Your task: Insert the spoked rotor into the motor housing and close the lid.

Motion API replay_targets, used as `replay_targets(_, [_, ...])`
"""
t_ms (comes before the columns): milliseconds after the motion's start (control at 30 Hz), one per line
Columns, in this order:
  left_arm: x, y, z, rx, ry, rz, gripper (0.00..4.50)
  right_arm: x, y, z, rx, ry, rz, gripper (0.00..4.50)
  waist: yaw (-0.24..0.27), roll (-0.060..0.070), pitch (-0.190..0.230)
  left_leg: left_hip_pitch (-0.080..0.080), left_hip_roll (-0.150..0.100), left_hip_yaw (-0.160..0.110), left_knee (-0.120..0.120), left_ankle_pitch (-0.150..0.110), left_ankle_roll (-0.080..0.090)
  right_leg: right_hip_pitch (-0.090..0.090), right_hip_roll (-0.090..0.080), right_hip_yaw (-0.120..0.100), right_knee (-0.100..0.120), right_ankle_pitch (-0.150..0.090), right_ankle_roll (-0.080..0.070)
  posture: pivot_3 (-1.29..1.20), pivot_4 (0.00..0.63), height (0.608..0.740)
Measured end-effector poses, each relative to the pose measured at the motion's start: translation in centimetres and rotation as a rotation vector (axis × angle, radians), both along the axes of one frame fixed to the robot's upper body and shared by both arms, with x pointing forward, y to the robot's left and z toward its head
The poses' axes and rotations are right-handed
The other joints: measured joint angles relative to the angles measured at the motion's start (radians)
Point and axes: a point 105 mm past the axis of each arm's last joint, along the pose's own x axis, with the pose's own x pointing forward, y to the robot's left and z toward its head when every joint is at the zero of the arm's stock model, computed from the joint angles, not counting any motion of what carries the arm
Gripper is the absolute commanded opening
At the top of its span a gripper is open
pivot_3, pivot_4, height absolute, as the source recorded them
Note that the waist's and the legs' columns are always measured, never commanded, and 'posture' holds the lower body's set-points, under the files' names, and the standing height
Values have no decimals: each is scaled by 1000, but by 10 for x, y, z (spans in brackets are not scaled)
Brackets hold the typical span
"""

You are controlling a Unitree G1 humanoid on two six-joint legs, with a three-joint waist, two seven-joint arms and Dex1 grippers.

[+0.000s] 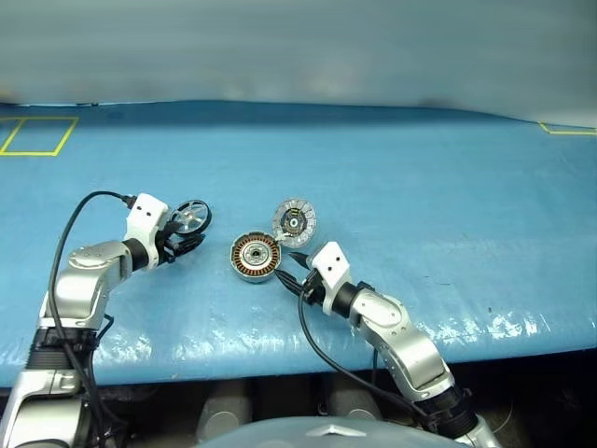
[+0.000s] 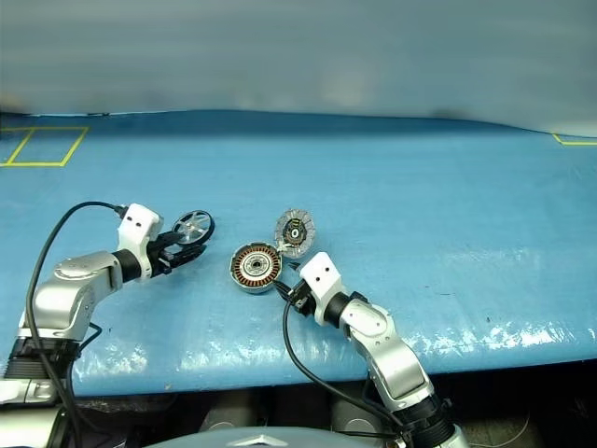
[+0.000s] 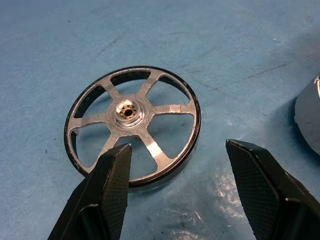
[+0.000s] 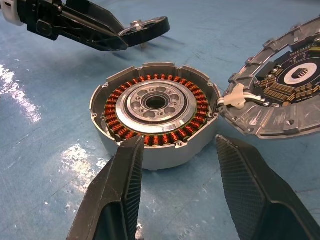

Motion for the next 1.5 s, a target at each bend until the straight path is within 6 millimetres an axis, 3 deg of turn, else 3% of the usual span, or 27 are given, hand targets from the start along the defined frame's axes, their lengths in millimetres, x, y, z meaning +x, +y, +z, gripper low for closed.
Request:
replay_targets(167, [3,2,4,-16,-29,30,3241,1,-1,0,-6,-4,-9,2390,-1,0,0,0,0,0,0,0,0,0,0,0,0,0,0,0,150,740])
replay_targets(367, [-3,-7,31,-102,-100,-31,3241,1,0,0,-5,-4,-9,2390,-1,0,0,0,0,0,0,0,0,0,-1,0,0,0,0,0,150,740])
replay_targets(533, [-7,-8,33,-128,-96,-40,3241,1,1,0,-3,-4,-6,2390,-1,0,0,0,0,0,0,0,0,0,0,0,0,0,0,0,150,740])
replay_targets(800, [6,7,23,-71,-121,111,3241,1,2,0,-6,-6,7,2390,2,0,0,0,0,0,0,0,0,0,0,0,0,0,1,0,150,740])
replay_targets(1200, [22,1,12,-46,-96,92,3241,2,2,1,-8,-9,8,2390,0,0,0,0,-1,0,0,0,0,0,0,0,0,1,1,0,150,740])
replay_targets(1500, [21,0,7,-21,-66,56,3241,2,3,1,-7,-9,7,2390,0,0,0,0,-1,0,1,0,0,0,0,0,0,1,1,0,150,740])
